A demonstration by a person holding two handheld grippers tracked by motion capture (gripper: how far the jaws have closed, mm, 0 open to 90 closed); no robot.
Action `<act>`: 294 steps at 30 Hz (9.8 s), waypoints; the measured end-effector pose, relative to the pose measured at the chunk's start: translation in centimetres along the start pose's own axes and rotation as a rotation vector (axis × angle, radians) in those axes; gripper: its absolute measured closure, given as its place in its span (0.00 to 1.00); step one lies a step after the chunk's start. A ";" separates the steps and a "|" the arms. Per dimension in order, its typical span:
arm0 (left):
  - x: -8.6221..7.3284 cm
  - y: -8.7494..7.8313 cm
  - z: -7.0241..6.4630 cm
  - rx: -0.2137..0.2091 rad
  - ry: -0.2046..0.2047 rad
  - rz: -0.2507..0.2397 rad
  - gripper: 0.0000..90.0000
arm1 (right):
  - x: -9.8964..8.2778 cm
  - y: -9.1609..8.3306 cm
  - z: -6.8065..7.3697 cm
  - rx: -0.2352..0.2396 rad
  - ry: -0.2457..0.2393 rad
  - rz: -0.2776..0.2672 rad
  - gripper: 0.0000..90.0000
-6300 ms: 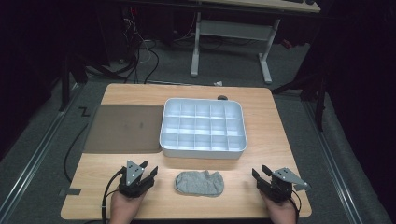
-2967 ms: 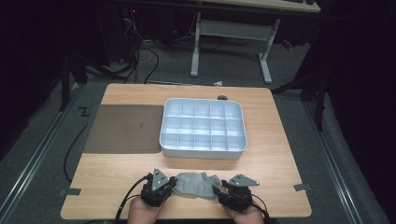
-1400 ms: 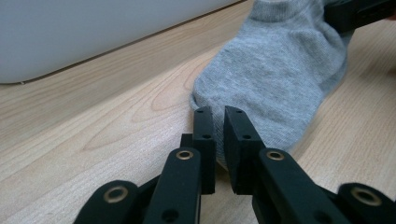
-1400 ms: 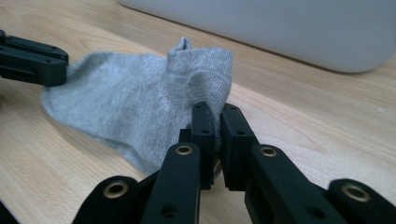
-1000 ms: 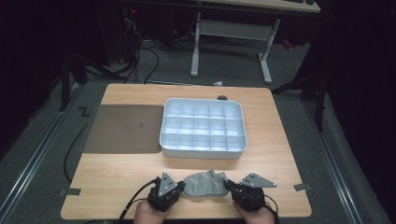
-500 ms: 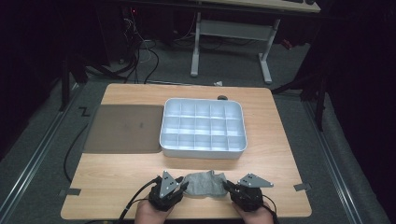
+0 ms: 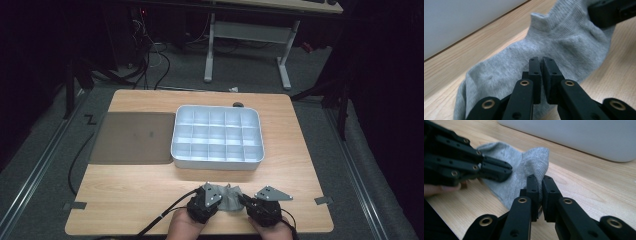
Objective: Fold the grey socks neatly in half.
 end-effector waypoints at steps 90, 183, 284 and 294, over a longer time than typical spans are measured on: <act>-3.0 -3.4 4.6 -0.117 -0.248 -0.058 0.86 | 4.5 6.1 6.1 0.073 -0.116 0.009 0.95; 0.9 -4.2 2.6 -0.045 -0.182 -0.239 0.92 | 0.9 5.4 4.3 -0.005 -0.164 0.044 0.90; -2.0 -1.9 0.2 -0.058 -0.064 -0.086 0.98 | 1.0 1.2 2.4 0.089 0.051 -0.058 0.77; -2.0 -1.9 0.3 -0.063 -0.069 -0.084 0.98 | 0.6 2.1 0.4 -0.012 0.021 -0.006 0.68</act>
Point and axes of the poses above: each handheld gripper's, and its own axes: y roughly forward along the jaws, x roughly out of its top, z roughly to its left, the point moved 3 cm from there along y, roughly forward along the jaws, and after that the axes turned 4 degrees about -y, right-handed, at the moved point
